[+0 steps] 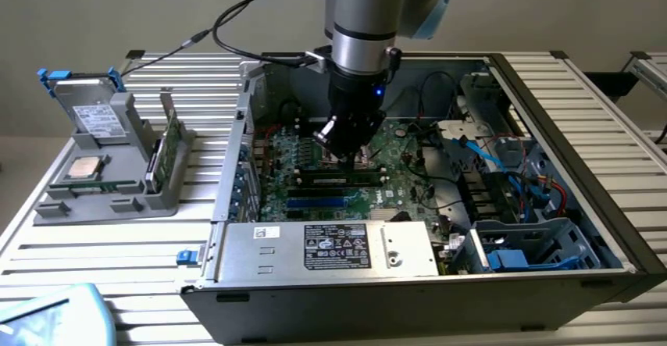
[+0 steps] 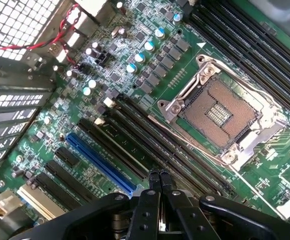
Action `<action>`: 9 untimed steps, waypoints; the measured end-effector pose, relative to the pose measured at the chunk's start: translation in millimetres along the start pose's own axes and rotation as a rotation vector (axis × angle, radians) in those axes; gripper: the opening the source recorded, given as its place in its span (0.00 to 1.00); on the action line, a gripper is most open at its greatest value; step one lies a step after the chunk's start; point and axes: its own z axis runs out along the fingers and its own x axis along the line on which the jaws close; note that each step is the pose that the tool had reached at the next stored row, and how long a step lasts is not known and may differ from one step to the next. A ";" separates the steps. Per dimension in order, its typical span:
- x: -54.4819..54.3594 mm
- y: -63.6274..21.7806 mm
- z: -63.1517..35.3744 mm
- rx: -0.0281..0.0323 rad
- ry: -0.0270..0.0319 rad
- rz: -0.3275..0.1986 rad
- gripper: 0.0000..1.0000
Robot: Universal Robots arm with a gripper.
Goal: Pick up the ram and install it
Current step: 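Press down the ram until it locks into place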
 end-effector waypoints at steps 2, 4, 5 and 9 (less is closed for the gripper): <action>0.0 0.0 0.1 -0.0024 0.0006 0.025 0.10; 0.0 0.0 0.2 -0.0048 0.0012 0.049 0.10; 0.0 0.0 0.3 -0.0060 0.0016 0.062 0.10; -0.1 0.0 0.3 -0.0088 0.0023 0.107 0.10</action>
